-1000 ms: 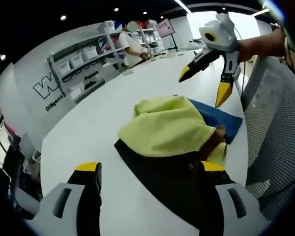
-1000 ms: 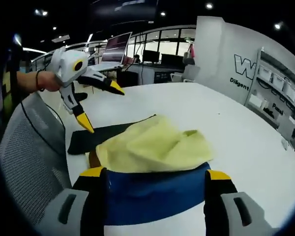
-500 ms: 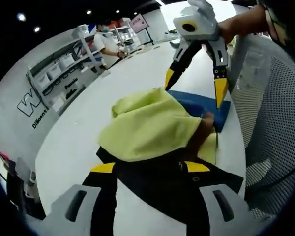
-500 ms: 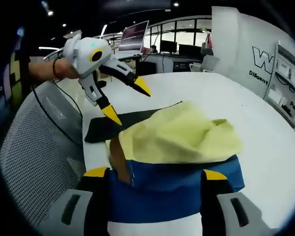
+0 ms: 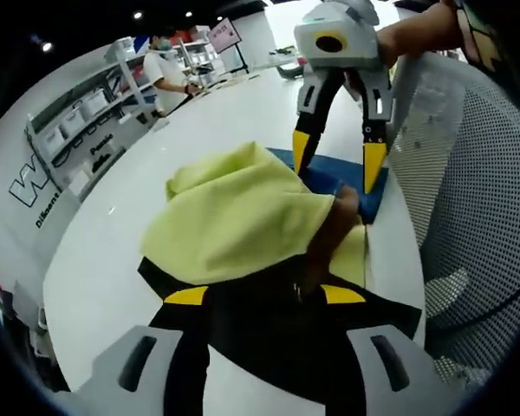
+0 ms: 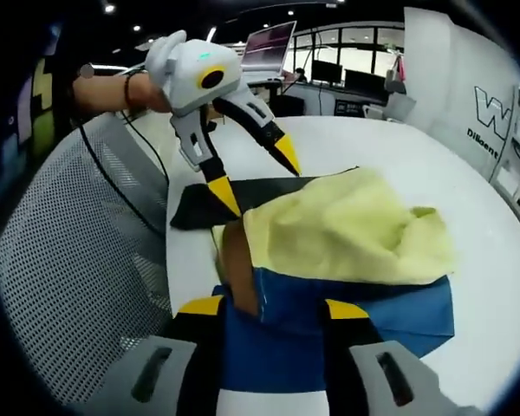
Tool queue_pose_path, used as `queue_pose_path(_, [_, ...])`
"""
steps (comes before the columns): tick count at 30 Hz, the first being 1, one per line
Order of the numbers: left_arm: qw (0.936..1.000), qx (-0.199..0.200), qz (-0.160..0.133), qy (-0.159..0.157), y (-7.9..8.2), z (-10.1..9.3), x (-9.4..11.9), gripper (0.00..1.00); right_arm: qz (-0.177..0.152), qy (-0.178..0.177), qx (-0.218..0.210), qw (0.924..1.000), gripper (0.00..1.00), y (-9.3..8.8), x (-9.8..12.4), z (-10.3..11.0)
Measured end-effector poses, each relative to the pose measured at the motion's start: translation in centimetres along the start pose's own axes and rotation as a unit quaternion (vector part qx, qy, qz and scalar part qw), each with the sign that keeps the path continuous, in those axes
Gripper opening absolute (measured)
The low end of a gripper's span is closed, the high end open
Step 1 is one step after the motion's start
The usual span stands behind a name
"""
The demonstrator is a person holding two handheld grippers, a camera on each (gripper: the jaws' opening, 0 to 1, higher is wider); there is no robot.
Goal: Fold the garment on the visible template until the final outline fits inside the template.
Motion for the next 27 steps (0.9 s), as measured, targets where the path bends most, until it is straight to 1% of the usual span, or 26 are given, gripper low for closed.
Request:
queue_pose_path(2, [1.0,-0.001,0.001,0.0,-0.1,0.1,-0.2,0.41,0.004,-0.014,0.022,0.9997,0.39,-0.2,-0.2,-0.4])
queue_pose_path(3, [1.0,0.001,0.002,0.0,-0.1,0.1,-0.2,0.4,0.006,-0.013,0.05,0.9987,0.39,-0.2,-0.3,-0.4])
queue_pose_path(4, [1.0,0.004,0.002,-0.003,-0.1,0.0,-0.2,0.4,0.005,-0.008,0.061,0.9981,0.37,-0.3,-0.4,-0.2])
queue_pose_path(6, [0.9999,0.006,0.005,-0.007,-0.3,-0.1,-0.2,0.38,0.006,-0.002,0.054,0.9985,0.34,-0.3,-0.5,0.2])
queue_pose_path(7, [0.9999,0.008,0.005,-0.008,-0.4,-0.2,-0.2,0.37,0.007,0.0,0.055,0.9984,0.31,-0.3,-0.6,0.3])
queue_pose_path(8, [0.9999,0.009,0.004,-0.01,-0.4,-0.2,-0.2,0.36,0.009,0.001,0.073,0.9973,0.28,-0.3,-0.6,0.4])
queue_pose_path(9, [0.9999,0.009,0.004,-0.013,-0.4,-0.3,-0.2,0.35,0.01,0.0,0.093,0.9956,0.22,-0.3,-0.7,0.5])
queue_pose_path(12, [0.9996,0.005,0.007,-0.027,-0.5,-0.7,-0.3,0.31,0.011,0.005,0.101,0.9949,0.01,-0.3,-0.6,0.7])
queue_pose_path(13, [0.9995,0.004,0.007,-0.03,-0.5,-0.8,-0.3,0.31,0.011,0.005,0.101,0.9948,0.0,-0.3,-0.6,0.6])
queue_pose_path(14, [0.9995,0.003,0.008,-0.03,-0.5,-0.7,-0.3,0.31,0.006,-0.003,0.104,0.9945,0.0,-0.1,-0.5,0.3])
queue_pose_path(16, [0.9994,0.006,0.006,-0.032,-0.5,-0.6,-0.4,0.31,-0.008,-0.004,0.09,0.9959,0.0,0.4,-0.3,0.1])
queue_pose_path(17, [0.9993,0.01,0.005,-0.035,-0.5,-0.6,-0.6,0.3,-0.017,-0.006,0.075,0.997,0.0,0.8,-0.1,-0.1])
queue_pose_path(19, [0.9992,0.009,0.005,-0.039,-0.5,-0.7,-0.6,0.29,-0.03,-0.011,0.078,0.9964,0.0,1.3,0.2,-0.4])
queue_pose_path(20, [0.9991,0.004,0.005,-0.042,-0.4,-0.8,-0.7,0.28,-0.044,-0.019,0.085,0.9952,0.0,1.9,0.4,-0.7])
queue_pose_path(21, [0.9991,0.002,0.005,-0.042,-0.4,-0.8,-0.7,0.28,-0.048,-0.02,0.085,0.995,0.0,2.0,0.5,-0.7])
queue_pose_path(22, [0.9991,-0.002,0.004,-0.042,-0.4,-0.8,-0.7,0.28,-0.063,-0.021,0.068,0.9955,0.0,2.6,0.7,-0.8])
queue_pose_path(23, [0.9991,-0.002,0.004,-0.043,-0.4,-0.8,-0.7,0.28,-0.071,-0.026,0.053,0.9958,0.0,3.0,0.8,-1.0])
queue_pose_path(24, [0.999,-0.001,0.004,-0.045,-0.4,-0.8,-0.8,0.27,-0.08,-0.03,0.049,0.9951,0.0,3.4,1.2,-1.3])
queue_pose_path(25, [0.9989,-0.002,0.004,-0.046,-0.4,-0.9,-0.8,0.27,-0.098,-0.042,0.033,0.9938,0.0,4.1,1.4,-1.8])
queue_pose_path(27, [0.9986,-0.008,0.003,-0.052,-0.4,-1.1,-0.8,0.26,-0.113,-0.046,0.01,0.9925,0.0,4.6,1.8,-2.4])
Point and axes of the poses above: the point that each gripper's makers call its tool centre point, and the gripper's own axes: x roughly backward along the fingers, z roughly to its left, y roughly out of its top, the point moved 1 cm from there along x, roughly backward along the fingers, and after that the axes turned 10 degrees about -y, right-handed, at the moved point
